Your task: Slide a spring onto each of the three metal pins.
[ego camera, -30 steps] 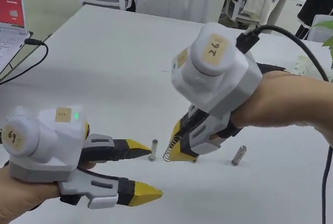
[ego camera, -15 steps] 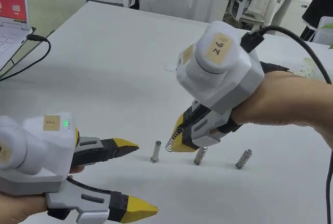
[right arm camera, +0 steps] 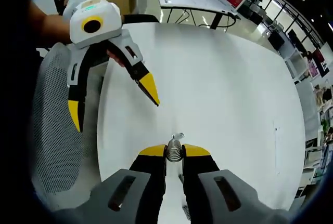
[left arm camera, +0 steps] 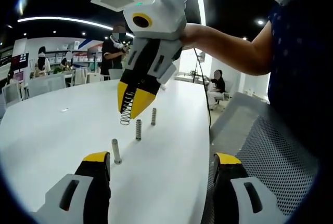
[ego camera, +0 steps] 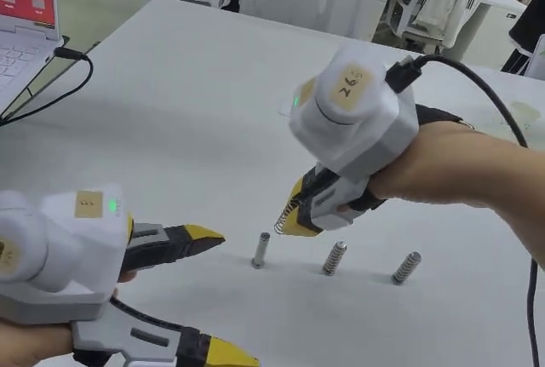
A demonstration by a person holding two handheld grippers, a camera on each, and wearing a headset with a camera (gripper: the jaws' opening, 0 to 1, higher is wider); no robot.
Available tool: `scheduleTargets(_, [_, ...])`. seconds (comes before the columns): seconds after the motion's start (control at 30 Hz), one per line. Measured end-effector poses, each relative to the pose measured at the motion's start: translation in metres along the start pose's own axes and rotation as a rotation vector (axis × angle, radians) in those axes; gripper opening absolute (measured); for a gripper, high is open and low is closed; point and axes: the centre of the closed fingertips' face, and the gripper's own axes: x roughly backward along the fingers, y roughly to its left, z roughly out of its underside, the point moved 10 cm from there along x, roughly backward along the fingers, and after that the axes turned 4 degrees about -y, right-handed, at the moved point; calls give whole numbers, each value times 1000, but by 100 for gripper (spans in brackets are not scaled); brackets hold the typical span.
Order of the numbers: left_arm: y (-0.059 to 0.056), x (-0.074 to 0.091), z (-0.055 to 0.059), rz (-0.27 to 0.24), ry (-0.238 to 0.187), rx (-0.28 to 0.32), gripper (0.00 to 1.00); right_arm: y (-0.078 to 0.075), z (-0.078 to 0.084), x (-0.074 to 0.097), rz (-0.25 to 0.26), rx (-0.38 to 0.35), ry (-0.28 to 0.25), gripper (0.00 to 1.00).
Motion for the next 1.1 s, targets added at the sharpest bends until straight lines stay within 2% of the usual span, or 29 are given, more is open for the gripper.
scheduleTargets(0.33, [-1, 2, 2, -5, 4, 8, 80, -14, 0, -16, -12, 3, 14, 9])
scheduleTargets(0.57, [-1, 2, 2, -6, 4, 9, 80, -16, 1, -27, -30, 8, 29, 9])
scheduleTargets(1.1, [2, 4, 4, -13, 4, 17, 78, -20, 2, -40, -52, 11, 57, 9])
